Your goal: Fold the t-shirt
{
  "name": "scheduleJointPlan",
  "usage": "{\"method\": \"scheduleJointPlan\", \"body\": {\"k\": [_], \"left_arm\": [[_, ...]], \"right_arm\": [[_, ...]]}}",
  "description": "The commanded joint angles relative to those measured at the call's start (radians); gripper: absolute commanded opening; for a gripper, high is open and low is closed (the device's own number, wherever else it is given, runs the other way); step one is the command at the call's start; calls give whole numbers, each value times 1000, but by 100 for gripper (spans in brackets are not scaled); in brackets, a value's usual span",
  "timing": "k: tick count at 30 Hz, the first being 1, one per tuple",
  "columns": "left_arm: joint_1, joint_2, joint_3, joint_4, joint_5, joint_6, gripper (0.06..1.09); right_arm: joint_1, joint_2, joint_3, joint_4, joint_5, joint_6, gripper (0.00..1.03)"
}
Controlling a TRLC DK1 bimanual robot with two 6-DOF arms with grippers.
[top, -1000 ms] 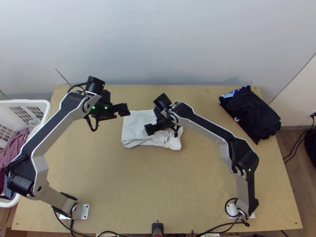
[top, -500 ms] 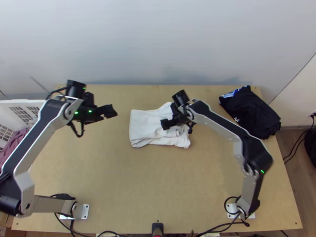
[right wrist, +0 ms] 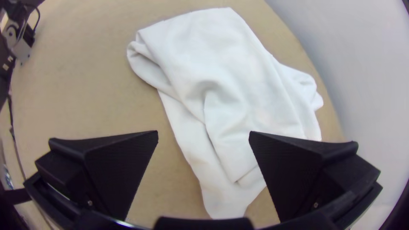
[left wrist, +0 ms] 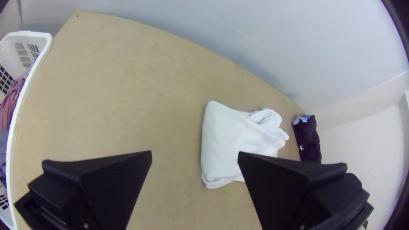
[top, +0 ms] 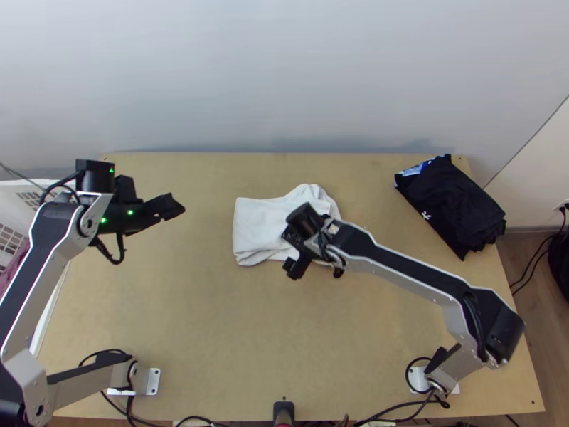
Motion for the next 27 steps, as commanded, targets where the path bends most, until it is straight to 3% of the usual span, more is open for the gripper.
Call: {"method": "scheduleJointPlan", "body": {"k": [1,6,15,27], "left_arm": [[28,-60,-52,2,-1,-24,104],[28,-69,-76,20,3,-49,104],[39,-55,-104,70,19,-50,104],[49,-26,-101,86,47,-41,104]], "right_arm": [[81,-17,-131,188,98,-217,99],[101,18,-182,299,155,-359,99],[104,107,-217,457,202,-486,99],[71,275,-76,516,231,-530,99]]}}
